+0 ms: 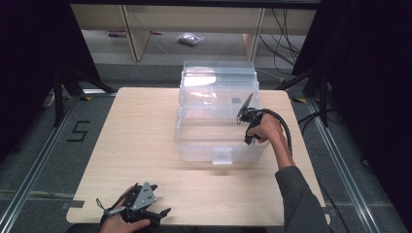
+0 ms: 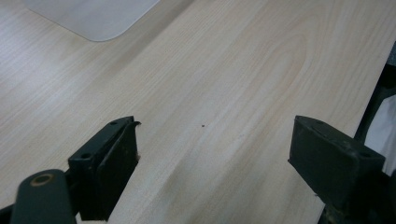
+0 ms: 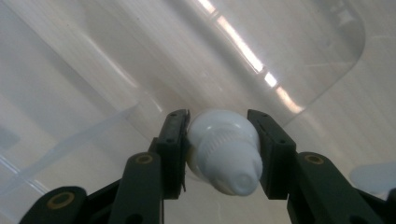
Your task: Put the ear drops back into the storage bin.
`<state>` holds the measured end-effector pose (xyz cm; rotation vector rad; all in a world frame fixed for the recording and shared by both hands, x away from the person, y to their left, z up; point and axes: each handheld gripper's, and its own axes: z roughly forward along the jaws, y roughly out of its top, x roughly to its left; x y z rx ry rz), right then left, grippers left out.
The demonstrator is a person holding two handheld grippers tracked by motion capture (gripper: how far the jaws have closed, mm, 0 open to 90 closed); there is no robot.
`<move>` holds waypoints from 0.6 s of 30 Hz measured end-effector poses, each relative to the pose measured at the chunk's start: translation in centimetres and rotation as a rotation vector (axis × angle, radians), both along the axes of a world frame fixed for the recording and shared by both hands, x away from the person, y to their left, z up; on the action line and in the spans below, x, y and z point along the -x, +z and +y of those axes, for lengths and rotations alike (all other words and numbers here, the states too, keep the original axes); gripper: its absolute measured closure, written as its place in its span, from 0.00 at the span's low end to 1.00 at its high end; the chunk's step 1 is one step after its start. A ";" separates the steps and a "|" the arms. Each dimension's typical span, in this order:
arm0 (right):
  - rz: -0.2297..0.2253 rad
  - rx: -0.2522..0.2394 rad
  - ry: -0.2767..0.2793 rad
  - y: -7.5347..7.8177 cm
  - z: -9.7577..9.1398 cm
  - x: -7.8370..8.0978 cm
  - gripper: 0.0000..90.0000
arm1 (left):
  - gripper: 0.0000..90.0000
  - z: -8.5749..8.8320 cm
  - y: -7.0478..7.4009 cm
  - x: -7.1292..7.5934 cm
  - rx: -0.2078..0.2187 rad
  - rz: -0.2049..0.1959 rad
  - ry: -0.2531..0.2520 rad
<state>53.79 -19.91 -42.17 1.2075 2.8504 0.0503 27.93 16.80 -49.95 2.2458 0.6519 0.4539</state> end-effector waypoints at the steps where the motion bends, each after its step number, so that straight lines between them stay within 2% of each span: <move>1: 0.000 -0.006 0.032 -0.1 -0.1 -0.2 0.67 | 0.17 0.1 0.2 0.0 -0.016 -0.007 -0.006; 2: 0.000 -0.013 0.015 -0.2 0.0 -0.2 0.67 | 0.17 0.0 0.1 0.1 0.003 -0.002 0.003; 4: -0.003 -0.009 0.036 -0.5 0.0 -0.4 0.67 | 0.17 0.0 0.0 0.0 0.006 -0.010 -0.007; 6: 0.008 -0.008 0.009 -0.7 0.1 -0.4 0.67 | 0.17 0.0 0.0 0.0 0.004 -0.003 0.004; 7: -0.009 -0.007 0.047 -0.8 0.0 -0.7 0.67 | 0.17 -0.1 0.0 0.1 0.014 -0.003 0.006; 8: 0.000 -0.007 0.035 -0.9 0.0 -0.6 0.67 | 0.17 0.0 0.1 0.1 -0.007 0.004 0.003; 9: -0.003 -0.011 0.043 -1.0 -0.1 -0.7 0.67 | 0.17 0.0 0.0 0.0 0.000 -0.007 -0.005; 10: 0.006 -0.018 0.014 -1.1 0.0 -0.6 0.67 | 0.17 0.0 0.0 0.0 -0.001 -0.011 -0.005; 11: 0.011 -0.017 0.014 -1.2 -0.1 -0.6 0.67 | 0.17 0.0 0.1 -0.1 -0.012 -0.012 -0.009; 13: 0.013 -0.009 0.005 -1.4 -0.2 -0.6 0.67 | 0.17 0.0 0.0 0.0 -0.004 -0.004 0.001; 14: 0.015 -0.016 0.009 -1.6 -0.3 -0.6 0.67 | 0.17 0.0 0.1 0.0 -0.020 -0.011 -0.007; 15: 0.015 -0.019 0.003 -1.7 -0.4 -0.6 0.67 | 0.17 0.0 0.1 0.0 -0.008 -0.007 -0.006; 17: 0.021 -0.016 -0.009 -1.8 -0.3 -0.5 0.67 | 0.17 0.0 0.1 -0.1 -0.014 -0.011 -0.013; 18: 0.023 -0.008 -0.013 -1.9 -0.3 -0.5 0.67 | 0.17 -0.1 -0.1 0.0 0.012 0.004 0.005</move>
